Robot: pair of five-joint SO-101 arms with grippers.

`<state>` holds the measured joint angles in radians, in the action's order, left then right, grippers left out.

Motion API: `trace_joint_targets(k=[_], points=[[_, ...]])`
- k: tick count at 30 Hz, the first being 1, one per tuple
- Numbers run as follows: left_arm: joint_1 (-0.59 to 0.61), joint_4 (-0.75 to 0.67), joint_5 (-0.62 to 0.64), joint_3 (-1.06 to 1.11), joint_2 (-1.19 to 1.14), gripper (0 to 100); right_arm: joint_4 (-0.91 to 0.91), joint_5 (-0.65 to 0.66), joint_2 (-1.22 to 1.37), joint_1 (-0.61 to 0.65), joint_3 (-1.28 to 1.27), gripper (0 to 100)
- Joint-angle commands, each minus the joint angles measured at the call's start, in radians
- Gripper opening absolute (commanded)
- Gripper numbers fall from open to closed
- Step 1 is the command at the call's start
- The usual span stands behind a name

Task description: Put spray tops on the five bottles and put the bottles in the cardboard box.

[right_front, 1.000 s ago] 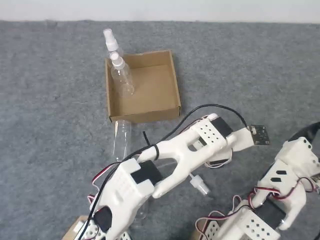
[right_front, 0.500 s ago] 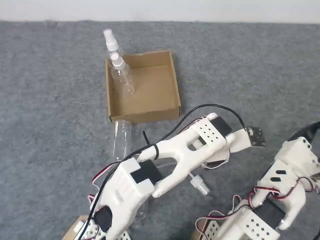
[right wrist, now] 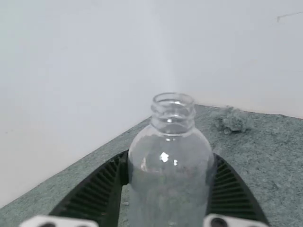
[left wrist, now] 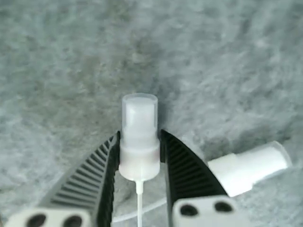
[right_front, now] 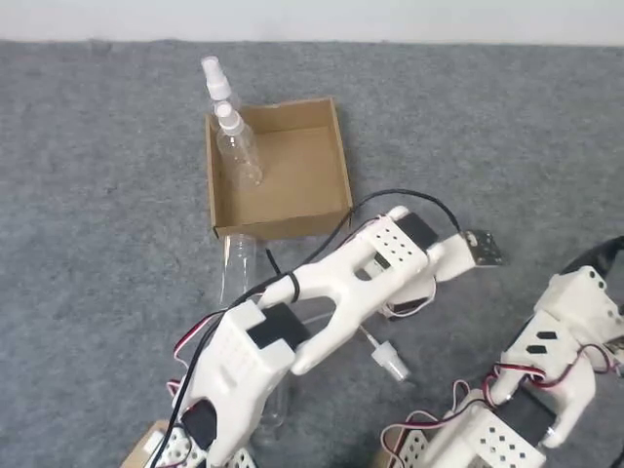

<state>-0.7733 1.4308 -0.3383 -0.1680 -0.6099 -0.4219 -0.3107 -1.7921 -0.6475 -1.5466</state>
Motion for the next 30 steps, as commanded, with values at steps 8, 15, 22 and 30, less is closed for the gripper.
trace_joint_targets(k=[8, 15, 22, 30], points=[[0.018, -0.084, 0.146, -0.039, 0.084, 1, 0.015, -0.003, -0.021, 0.054, 0.063, 18.0], [0.020, -0.077, 0.167, -0.039, 0.086, 1, -0.012, -0.003, -0.021, 0.110, 0.064, 18.0], [0.043, -0.077, 0.172, -0.038, 0.129, 1, -0.019, -0.003, -0.021, 0.154, 0.061, 18.0], [0.121, -0.135, 0.172, 0.076, 0.298, 1, -0.010, -0.002, -0.021, 0.189, 0.043, 18.0]])
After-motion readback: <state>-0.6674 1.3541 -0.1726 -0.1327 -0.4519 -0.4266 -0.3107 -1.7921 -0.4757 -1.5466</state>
